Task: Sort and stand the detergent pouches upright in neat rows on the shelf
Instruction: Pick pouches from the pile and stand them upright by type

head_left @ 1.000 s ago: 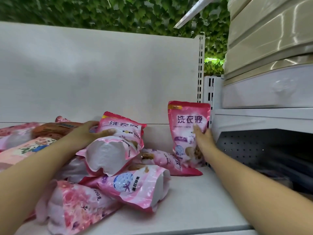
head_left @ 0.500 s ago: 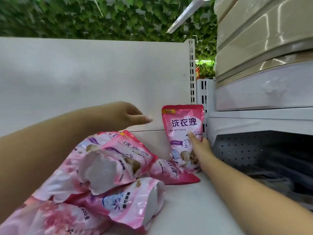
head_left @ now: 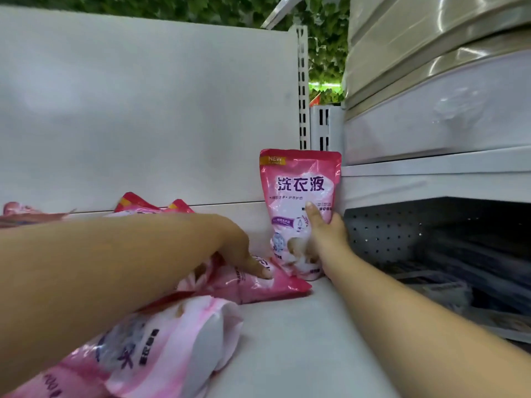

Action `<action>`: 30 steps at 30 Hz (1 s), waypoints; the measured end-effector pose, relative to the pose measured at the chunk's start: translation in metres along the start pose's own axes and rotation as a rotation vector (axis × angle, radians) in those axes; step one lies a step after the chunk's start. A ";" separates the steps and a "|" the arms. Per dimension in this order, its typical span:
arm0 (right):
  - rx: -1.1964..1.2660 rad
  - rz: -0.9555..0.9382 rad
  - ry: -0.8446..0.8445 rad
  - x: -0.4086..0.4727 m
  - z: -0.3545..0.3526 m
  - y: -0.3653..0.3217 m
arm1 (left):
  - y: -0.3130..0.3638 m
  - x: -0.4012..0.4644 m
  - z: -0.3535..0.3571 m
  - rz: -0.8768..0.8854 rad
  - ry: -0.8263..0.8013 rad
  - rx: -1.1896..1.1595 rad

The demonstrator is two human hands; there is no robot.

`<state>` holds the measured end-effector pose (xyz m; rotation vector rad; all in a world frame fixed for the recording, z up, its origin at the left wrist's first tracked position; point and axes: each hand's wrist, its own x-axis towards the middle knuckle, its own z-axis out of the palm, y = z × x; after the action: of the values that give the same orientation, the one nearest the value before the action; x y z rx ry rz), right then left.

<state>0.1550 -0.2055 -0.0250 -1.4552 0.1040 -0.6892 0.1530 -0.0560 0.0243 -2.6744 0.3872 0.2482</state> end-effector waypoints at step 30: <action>-0.139 -0.009 -0.167 0.005 0.032 -0.011 | -0.065 -0.016 0.003 0.014 1.133 -1.874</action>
<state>0.1704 -0.1801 -0.0086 -1.6418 0.0159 -0.5746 0.1576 0.0059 0.0506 -4.2245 0.6499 -1.9367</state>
